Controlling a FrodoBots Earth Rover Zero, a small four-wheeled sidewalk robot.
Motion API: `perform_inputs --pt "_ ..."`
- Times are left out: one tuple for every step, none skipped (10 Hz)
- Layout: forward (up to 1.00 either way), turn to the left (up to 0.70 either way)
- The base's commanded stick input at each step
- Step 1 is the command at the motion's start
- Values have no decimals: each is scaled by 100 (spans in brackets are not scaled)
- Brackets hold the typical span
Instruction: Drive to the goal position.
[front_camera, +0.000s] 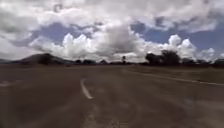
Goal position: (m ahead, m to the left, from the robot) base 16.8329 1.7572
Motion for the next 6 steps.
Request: perform_inputs --pt "100 0" --pt "100 0" --pt "100 0" --pt "100 0" --pt "100 0" --pt "100 0"
